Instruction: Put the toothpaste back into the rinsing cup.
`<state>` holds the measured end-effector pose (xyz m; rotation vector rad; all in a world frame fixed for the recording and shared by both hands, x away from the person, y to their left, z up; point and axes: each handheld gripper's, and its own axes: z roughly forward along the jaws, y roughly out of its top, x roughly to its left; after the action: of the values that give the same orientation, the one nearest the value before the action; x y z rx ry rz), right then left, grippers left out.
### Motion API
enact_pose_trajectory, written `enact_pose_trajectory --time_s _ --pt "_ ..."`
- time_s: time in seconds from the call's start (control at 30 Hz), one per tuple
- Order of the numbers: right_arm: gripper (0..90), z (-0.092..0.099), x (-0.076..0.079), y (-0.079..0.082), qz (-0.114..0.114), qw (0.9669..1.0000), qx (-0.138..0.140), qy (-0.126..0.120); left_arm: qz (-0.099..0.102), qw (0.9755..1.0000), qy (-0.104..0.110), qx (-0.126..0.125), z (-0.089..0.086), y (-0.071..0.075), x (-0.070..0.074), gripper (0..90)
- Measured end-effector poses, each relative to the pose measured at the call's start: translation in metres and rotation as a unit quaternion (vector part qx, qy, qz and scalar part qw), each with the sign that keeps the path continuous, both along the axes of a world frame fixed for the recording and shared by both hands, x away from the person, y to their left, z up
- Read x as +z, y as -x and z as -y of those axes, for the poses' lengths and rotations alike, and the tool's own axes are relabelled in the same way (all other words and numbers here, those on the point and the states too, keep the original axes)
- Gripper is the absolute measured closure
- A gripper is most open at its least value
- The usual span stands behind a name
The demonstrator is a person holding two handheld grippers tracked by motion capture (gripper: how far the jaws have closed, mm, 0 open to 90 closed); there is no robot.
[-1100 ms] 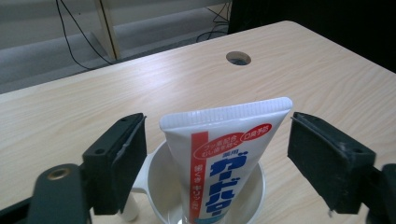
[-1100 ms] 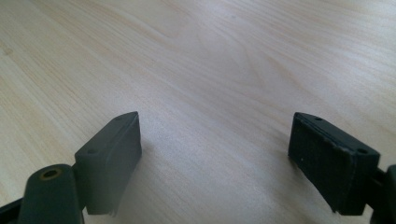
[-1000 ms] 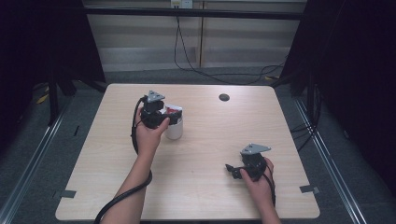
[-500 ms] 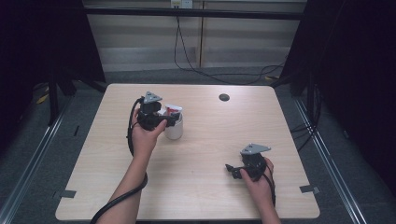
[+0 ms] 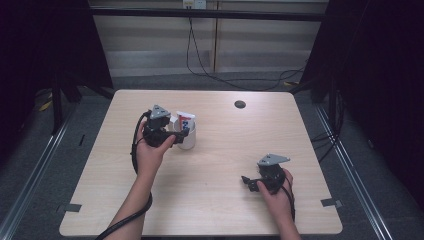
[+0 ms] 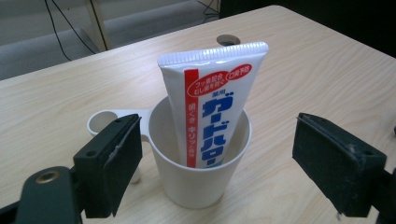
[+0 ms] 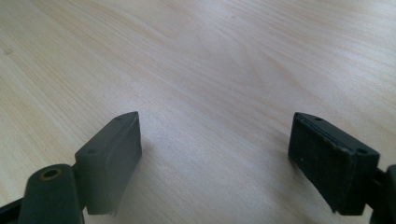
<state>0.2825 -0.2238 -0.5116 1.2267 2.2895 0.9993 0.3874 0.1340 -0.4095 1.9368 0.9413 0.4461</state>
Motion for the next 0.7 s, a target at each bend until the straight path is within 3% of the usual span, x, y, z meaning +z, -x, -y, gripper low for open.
enact_pose_trajectory --time_s 0.13,0.7 --pt "17.0 0.0 0.0 0.0 0.0 1.0 0.0 0.0 0.002 0.9999 -0.009 -0.009 -0.005 0.006 -0.003 16.1" --pt "16.9 0.0 0.0 0.0 0.0 1.0 0.0 0.0 -0.008 0.9998 -0.005 -0.017 -0.021 0.02 -0.024 16.1"
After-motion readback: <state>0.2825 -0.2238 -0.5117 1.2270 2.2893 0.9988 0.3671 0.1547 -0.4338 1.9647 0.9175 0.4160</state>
